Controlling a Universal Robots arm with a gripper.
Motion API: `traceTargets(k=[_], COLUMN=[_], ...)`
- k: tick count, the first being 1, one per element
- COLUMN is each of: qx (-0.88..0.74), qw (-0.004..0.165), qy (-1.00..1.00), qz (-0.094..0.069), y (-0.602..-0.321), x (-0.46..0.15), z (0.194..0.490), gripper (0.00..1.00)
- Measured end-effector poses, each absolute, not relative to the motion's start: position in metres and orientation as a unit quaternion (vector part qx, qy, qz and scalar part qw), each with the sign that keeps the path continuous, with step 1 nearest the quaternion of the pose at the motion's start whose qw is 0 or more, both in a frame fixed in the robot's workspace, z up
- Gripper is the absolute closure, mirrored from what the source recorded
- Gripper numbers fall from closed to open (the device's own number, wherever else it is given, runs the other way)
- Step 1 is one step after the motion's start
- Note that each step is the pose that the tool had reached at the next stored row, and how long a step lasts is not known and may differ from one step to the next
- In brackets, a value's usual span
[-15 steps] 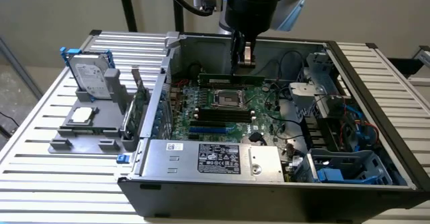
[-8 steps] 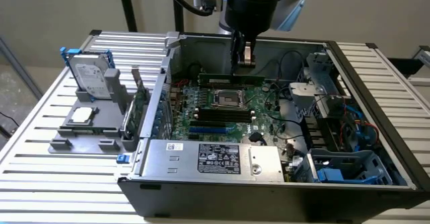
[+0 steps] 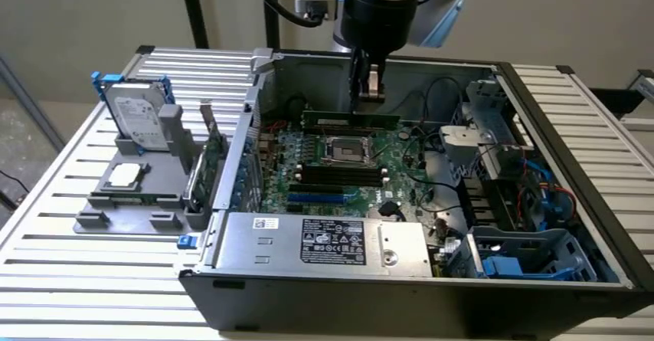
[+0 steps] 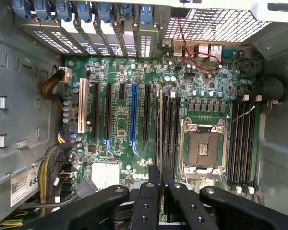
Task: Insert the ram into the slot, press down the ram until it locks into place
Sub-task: 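Insert the ram into the slot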
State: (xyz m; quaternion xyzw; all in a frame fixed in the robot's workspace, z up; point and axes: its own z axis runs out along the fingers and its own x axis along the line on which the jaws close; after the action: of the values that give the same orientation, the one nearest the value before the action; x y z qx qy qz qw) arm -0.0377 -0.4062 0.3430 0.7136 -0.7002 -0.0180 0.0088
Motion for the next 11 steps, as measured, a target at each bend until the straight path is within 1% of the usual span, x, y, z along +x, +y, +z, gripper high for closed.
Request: traceTargets(k=[11], qx=[0.703], qw=[0.009], qy=[-0.711], qz=[-0.018], y=[-0.396], x=[-0.038], z=[0.323], gripper=[0.87])
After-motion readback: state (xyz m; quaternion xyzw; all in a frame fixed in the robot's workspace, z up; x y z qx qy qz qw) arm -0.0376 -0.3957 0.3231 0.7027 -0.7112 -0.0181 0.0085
